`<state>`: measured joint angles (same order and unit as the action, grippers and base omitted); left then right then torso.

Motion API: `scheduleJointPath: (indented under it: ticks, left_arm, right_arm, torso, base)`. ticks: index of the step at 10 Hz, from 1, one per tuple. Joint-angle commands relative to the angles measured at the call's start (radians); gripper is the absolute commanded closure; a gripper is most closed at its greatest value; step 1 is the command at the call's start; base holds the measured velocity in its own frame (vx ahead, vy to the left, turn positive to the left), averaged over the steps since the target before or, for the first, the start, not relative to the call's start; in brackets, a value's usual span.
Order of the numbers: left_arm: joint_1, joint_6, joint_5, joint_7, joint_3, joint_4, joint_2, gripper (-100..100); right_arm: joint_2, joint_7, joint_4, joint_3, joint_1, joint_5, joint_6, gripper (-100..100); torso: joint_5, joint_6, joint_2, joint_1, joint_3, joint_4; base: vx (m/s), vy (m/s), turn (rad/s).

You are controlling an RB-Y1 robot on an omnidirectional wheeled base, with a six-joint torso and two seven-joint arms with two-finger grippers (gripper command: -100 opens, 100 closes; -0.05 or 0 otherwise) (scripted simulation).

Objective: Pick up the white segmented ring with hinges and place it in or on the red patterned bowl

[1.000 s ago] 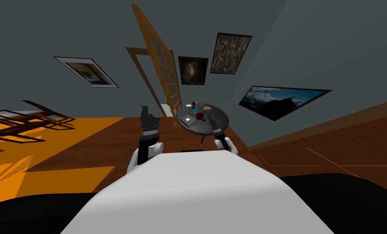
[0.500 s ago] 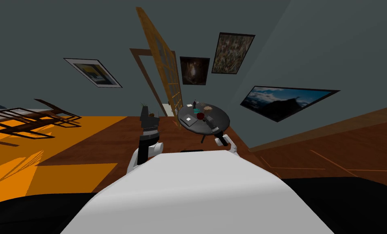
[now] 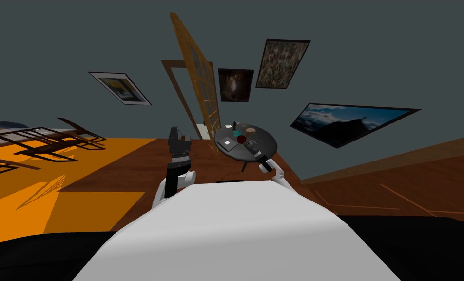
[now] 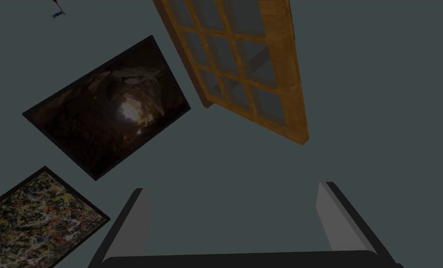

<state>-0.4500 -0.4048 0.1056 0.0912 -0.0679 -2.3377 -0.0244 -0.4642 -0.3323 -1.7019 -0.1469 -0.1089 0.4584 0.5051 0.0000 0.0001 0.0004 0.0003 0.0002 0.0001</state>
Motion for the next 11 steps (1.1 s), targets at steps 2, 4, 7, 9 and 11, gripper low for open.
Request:
scheduleJointPath:
  ticks: [2, 4, 7, 9, 11]
  left_arm:
    - [0.0, 0.0, 0.0, 0.0, 0.0, 0.0, 0.0, 0]
    - [0.0, 0.0, 0.0, 0.0, 0.0, 0.0, 0.0, 0]
    - [0.0, 0.0, 0.0, 0.0, 0.0, 0.0, 0.0, 0]
    - [0.0, 0.0, 0.0, 0.0, 0.0, 0.0, 0.0, 0]
    - [0.0, 0.0, 0.0, 0.0, 0.0, 0.0, 0.0, 0]
  right_arm:
    - [-0.049, -0.039, 0.063, -0.013, 0.03, 0.04, -0.017, -100]
    - [-0.109, -0.089, 0.135, -0.032, 0.072, 0.094, -0.043, -100]
    - [-0.138, -0.114, 0.197, -0.042, 0.091, 0.12, -0.057, -100]
    - [-0.196, -0.163, 0.267, -0.063, 0.123, 0.171, -0.089, -100]
    - [-0.224, -0.186, 0.315, -0.074, 0.137, 0.196, -0.107, -100]
  torso:
    - [0.0, 0.0, 0.0, 0.0, 0.0, 0.0]
    - [0.0, 0.0, 0.0, 0.001, 0.0, 0.0]
    - [0.0, 0.0, 0.0, 0.001, 0.0, 0.0]
    - [0.0, 0.0, -0.001, 0.001, 0.0, 0.0]
    - [0.0, 0.001, 0.0, 0.002, 0.0, 0.0]
  base:
    - [-0.014, 0.015, 0.083]
    - [-0.009, 0.024, 0.096]
    - [-0.005, 0.022, 0.079]
    - [-0.001, 0.035, 0.166]
    - [0.004, 0.037, 0.098]
